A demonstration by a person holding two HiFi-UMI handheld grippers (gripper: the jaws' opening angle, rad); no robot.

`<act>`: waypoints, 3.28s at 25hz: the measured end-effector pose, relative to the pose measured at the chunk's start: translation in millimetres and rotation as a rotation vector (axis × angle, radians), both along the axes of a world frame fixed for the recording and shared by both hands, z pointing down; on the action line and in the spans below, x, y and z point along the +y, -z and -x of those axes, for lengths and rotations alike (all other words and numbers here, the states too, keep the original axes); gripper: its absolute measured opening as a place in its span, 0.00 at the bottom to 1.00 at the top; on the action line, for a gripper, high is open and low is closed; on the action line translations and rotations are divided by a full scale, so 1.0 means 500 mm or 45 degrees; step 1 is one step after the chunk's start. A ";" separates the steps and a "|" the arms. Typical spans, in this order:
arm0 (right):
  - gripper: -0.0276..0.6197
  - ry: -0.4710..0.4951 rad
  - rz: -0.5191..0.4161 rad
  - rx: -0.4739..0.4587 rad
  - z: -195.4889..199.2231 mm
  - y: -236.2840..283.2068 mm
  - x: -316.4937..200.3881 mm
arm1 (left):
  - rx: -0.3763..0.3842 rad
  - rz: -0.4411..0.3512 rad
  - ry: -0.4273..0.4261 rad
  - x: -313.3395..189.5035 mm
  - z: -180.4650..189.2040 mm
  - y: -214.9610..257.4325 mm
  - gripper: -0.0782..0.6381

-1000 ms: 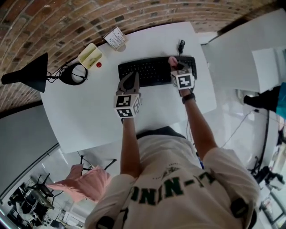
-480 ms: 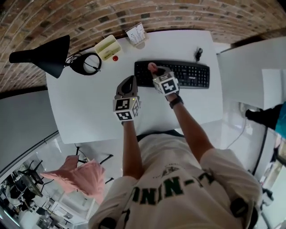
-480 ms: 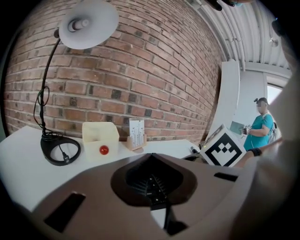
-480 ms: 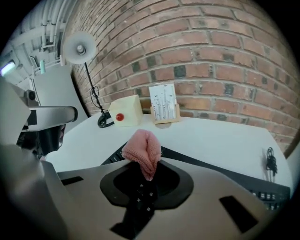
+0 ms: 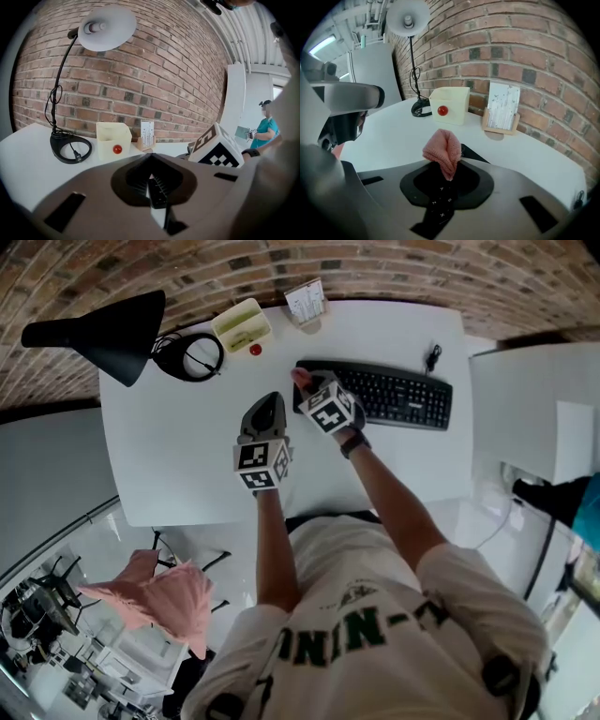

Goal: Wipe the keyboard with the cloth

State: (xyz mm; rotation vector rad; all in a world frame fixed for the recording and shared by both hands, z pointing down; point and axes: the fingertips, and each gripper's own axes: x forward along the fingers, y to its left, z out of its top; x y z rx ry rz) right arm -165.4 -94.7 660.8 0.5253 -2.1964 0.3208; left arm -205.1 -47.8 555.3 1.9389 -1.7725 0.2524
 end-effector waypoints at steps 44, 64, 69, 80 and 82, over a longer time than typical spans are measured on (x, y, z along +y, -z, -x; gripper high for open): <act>0.09 -0.449 0.000 -0.050 -0.348 -0.004 -0.057 | -0.020 0.042 -0.369 -0.059 -0.257 -0.031 0.11; 0.09 -0.762 -0.035 -0.061 -0.596 -0.013 -0.080 | 0.018 0.040 -0.609 -0.077 -0.467 -0.033 0.11; 0.09 -0.842 -0.044 -0.071 -0.652 -0.013 -0.083 | 0.014 0.068 -0.632 -0.068 -0.487 -0.042 0.11; 0.09 -1.110 -0.060 -0.030 -0.802 -0.010 -0.098 | 0.016 0.083 -0.638 -0.054 -0.489 -0.047 0.11; 0.09 -1.165 -0.070 -0.007 -0.827 -0.014 -0.097 | 0.015 0.087 -0.638 -0.047 -0.488 -0.049 0.11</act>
